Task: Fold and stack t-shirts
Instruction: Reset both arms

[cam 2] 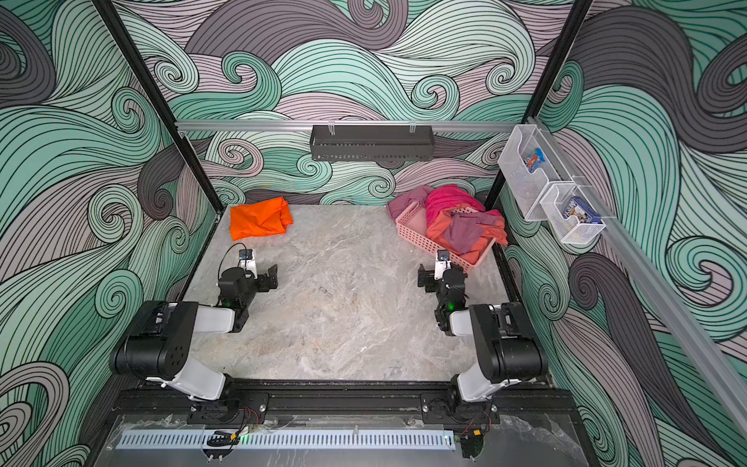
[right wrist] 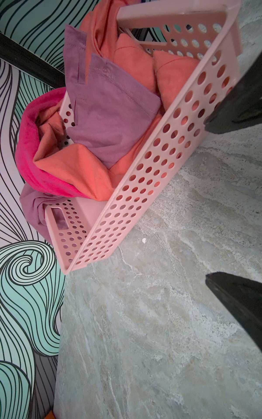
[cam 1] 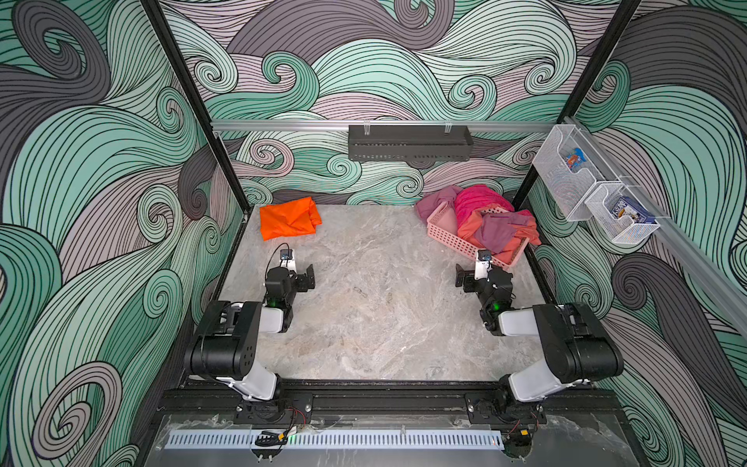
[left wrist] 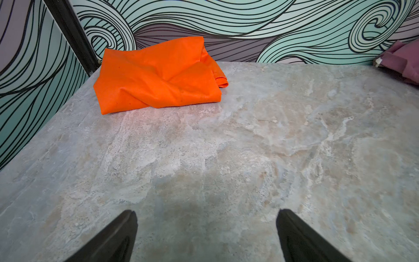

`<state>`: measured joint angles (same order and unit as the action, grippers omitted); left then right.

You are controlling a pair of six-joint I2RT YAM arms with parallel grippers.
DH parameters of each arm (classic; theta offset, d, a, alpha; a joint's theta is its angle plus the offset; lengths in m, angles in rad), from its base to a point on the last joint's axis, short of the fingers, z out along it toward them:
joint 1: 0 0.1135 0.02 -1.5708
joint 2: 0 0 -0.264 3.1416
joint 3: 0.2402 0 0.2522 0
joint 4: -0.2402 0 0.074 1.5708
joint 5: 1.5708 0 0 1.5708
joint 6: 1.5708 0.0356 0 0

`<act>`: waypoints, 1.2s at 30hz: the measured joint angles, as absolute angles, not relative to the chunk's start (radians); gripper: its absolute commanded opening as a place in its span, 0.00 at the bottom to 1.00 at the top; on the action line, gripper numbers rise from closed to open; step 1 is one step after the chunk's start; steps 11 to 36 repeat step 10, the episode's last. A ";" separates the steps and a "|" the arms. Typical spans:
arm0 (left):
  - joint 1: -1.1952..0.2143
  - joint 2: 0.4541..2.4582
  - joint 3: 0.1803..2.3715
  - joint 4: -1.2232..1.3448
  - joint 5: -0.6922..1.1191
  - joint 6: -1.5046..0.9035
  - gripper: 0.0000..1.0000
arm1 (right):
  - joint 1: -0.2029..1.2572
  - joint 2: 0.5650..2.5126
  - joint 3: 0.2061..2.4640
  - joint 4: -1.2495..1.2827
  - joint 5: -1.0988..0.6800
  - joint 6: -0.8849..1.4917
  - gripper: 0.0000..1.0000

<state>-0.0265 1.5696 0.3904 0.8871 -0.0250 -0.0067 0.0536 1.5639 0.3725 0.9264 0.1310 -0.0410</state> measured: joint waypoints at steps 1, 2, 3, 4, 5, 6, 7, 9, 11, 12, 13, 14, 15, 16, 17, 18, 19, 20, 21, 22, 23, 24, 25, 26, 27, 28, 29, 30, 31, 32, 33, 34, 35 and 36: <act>-0.027 1.570 0.390 0.888 -0.023 -0.007 0.99 | 0.054 1.564 0.373 0.927 0.131 -0.041 0.99; -0.027 1.570 0.390 0.890 -0.021 -0.007 0.99 | 0.054 1.564 0.373 0.928 0.131 -0.041 0.99; -0.027 1.570 0.390 0.891 -0.021 -0.007 0.99 | 0.054 1.564 0.373 0.930 0.131 -0.041 0.99; -0.027 1.570 0.390 0.891 -0.020 -0.007 0.99 | 0.054 1.564 0.373 0.931 0.131 -0.041 0.99; -0.027 1.570 0.390 0.892 -0.019 -0.007 0.99 | 0.054 1.564 0.373 0.933 0.131 -0.041 0.99; -0.027 1.570 0.390 0.891 -0.019 -0.007 0.99 | 0.054 1.564 0.373 0.933 0.131 -0.041 0.99; -0.027 1.570 0.390 0.892 -0.019 -0.007 0.98 | 0.054 1.564 0.373 0.933 0.131 -0.041 0.99; -0.027 1.570 0.390 0.892 -0.019 -0.007 0.99 | 0.054 1.564 0.373 0.933 0.131 -0.041 0.99; -0.027 1.570 0.390 0.892 -0.019 -0.007 0.99 | 0.054 1.564 0.373 0.933 0.131 -0.041 0.99; -0.027 1.570 0.390 0.892 -0.019 -0.007 0.99 | 0.054 1.564 0.373 0.933 0.131 -0.041 0.99; -0.027 1.570 0.390 0.892 -0.019 -0.007 0.99 | 0.054 1.564 0.373 0.933 0.131 -0.041 0.99; -0.027 1.570 0.390 0.892 -0.019 -0.007 0.99 | 0.054 1.564 0.373 0.933 0.131 -0.041 0.99; -0.027 1.570 0.390 0.892 -0.019 -0.007 0.99 | 0.054 1.564 0.373 0.933 0.131 -0.041 0.99; -0.027 1.570 0.390 0.892 -0.019 -0.007 0.99 | 0.054 1.564 0.373 0.933 0.131 -0.041 0.99; -0.027 1.570 0.390 0.892 -0.019 -0.007 0.99 | 0.054 1.564 0.373 0.933 0.131 -0.041 0.99; -0.027 1.570 0.390 0.892 -0.019 -0.007 0.99 | 0.054 1.564 0.373 0.933 0.131 -0.041 0.99; -0.027 1.570 0.390 0.892 -0.019 -0.007 0.99 | 0.054 1.564 0.373 0.933 0.131 -0.041 0.99; -0.027 1.570 0.390 0.892 -0.019 -0.007 0.99 | 0.054 1.564 0.373 0.933 0.131 -0.041 0.99; -0.027 1.570 0.390 0.892 -0.019 -0.007 0.99 | 0.054 1.564 0.373 0.933 0.131 -0.041 0.99; -0.027 1.570 0.390 0.892 -0.019 -0.007 0.99 | 0.054 1.564 0.373 0.933 0.131 -0.041 0.99; -0.027 1.570 0.390 0.892 -0.019 -0.007 0.99 | 0.054 1.564 0.373 0.933 0.131 -0.041 0.99; -0.027 1.570 0.390 0.892 -0.019 -0.007 0.99 | 0.054 1.564 0.373 0.933 0.131 -0.041 0.99; -0.027 1.570 0.390 0.892 -0.019 -0.007 0.99 | 0.054 1.564 0.373 0.933 0.131 -0.041 0.99; -0.027 1.570 0.390 0.892 -0.019 -0.007 0.99 | 0.054 1.564 0.373 0.933 0.131 -0.041 0.99; -0.027 1.570 0.390 0.892 -0.019 -0.007 0.99 | 0.054 1.564 0.373 0.933 0.131 -0.041 0.99; -0.027 1.570 0.390 0.892 -0.019 -0.007 0.99 | 0.054 1.564 0.373 0.933 0.131 -0.041 0.99; -0.027 1.570 0.390 0.892 -0.019 -0.007 0.99 | 0.054 1.564 0.373 0.933 0.131 -0.041 0.99; -0.027 1.570 0.390 0.892 -0.019 -0.007 0.99 | 0.054 1.564 0.373 0.933 0.131 -0.041 0.99; -0.027 1.570 0.390 0.892 -0.019 -0.007 0.99 | 0.054 1.564 0.373 0.933 0.131 -0.041 0.99; -0.027 1.570 0.390 0.892 -0.019 -0.007 0.99 | 0.054 1.564 0.373 0.933 0.131 -0.041 0.99; -0.027 1.570 0.390 0.892 -0.019 -0.007 0.99 | 0.054 1.564 0.373 0.933 0.131 -0.041 0.99; -0.027 1.570 0.390 0.892 -0.019 -0.007 0.99 | 0.054 1.564 0.373 0.933 0.131 -0.041 0.99; -0.027 1.570 0.390 0.892 -0.019 -0.007 0.99 | 0.054 1.564 0.373 0.933 0.131 -0.041 0.99; -0.027 1.570 0.390 0.892 -0.019 -0.007 0.99 | 0.054 1.564 0.373 0.933 0.131 -0.041 0.99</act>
